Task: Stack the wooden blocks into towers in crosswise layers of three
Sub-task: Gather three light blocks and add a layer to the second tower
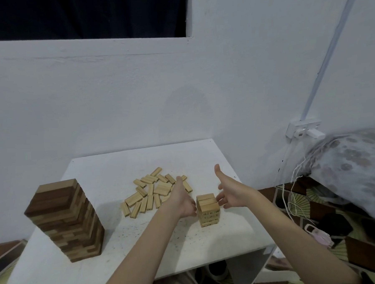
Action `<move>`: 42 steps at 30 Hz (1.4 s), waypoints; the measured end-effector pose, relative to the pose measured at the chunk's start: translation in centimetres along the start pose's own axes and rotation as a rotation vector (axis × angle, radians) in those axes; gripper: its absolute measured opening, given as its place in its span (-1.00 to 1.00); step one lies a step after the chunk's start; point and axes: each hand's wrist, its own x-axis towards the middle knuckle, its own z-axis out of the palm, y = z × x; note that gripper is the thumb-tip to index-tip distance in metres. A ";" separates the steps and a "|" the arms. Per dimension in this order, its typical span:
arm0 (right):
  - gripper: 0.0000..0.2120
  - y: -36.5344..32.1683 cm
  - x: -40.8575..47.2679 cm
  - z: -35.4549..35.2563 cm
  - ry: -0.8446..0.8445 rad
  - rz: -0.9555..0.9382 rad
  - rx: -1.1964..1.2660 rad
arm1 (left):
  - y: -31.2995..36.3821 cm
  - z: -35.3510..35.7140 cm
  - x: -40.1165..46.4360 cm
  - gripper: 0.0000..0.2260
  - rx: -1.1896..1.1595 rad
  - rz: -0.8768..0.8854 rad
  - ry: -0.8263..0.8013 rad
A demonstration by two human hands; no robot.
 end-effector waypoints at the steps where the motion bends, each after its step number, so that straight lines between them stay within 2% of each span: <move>1: 0.02 -0.2 -0.1 0.1 -0.011 0.007 0.006 | 0.1 0.2 -0.2 -0.19 0.007 -0.001 -0.009; 11: -0.09 -1.1 -1.3 1.1 -0.045 -0.029 0.071 | -0.1 1.2 -0.7 -0.26 0.025 0.021 -0.021; 19: -0.02 -0.5 -0.2 0.5 -0.045 -0.038 0.083 | -0.3 0.8 -0.4 -0.27 0.056 0.027 -0.019; 30: -0.04 -0.4 -0.6 0.9 -0.057 -0.012 0.145 | -0.5 0.3 0.5 -0.27 0.053 0.013 -0.081; 35: 0.02 0.6 0.0 0.2 -0.020 0.053 0.184 | -1.2 -1.6 2.3 -0.22 -0.005 -0.011 0.004; 42: 0.03 2.0 0.5 0.1 0.011 0.094 0.209 | -2.6 -3.4 4.6 -0.17 0.036 -0.018 0.130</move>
